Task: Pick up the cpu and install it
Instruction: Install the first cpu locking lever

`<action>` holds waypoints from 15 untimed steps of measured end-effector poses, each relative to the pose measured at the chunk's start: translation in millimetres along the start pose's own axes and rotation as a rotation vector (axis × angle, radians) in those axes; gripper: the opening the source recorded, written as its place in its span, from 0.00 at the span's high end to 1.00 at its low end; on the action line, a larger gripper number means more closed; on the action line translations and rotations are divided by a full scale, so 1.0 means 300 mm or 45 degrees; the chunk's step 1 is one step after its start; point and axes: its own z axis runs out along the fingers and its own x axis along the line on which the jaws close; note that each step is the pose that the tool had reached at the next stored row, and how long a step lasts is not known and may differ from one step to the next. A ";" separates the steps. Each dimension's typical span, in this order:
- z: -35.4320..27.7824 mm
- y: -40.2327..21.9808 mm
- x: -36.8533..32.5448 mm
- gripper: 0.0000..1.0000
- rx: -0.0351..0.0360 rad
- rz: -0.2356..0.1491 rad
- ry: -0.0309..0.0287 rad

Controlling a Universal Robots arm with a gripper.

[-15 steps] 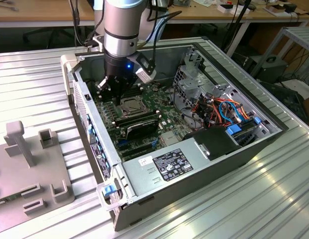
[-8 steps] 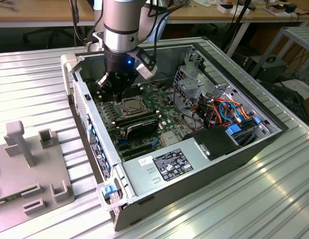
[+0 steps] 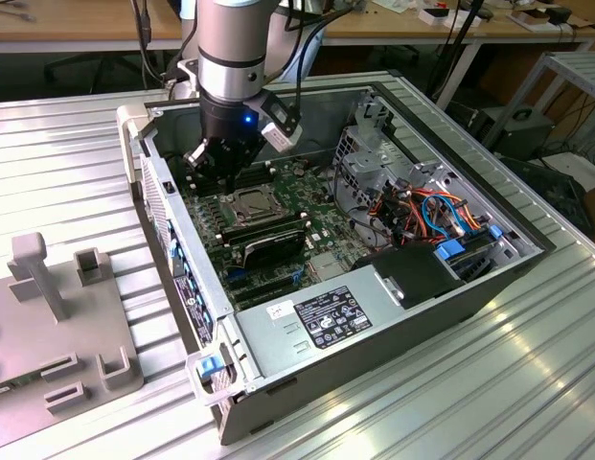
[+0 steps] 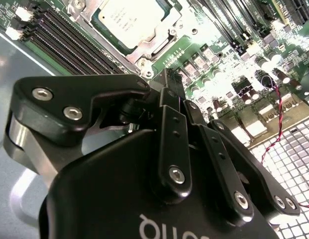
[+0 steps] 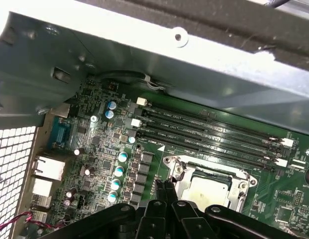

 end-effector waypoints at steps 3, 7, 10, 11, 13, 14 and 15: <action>0.000 0.000 0.003 0.89 -0.0029 0.015 -0.0006; 0.000 0.001 0.004 0.89 -0.0045 0.061 -0.0015; -0.001 0.003 0.012 0.89 -0.0051 0.088 -0.0019; -0.001 0.006 0.021 0.89 -0.0051 0.089 -0.0018; -0.001 0.008 0.029 0.89 -0.0052 0.091 -0.0019; -0.002 0.009 0.032 0.89 -0.0068 0.093 -0.0021; -0.002 0.010 0.033 0.89 -0.0090 0.095 -0.0026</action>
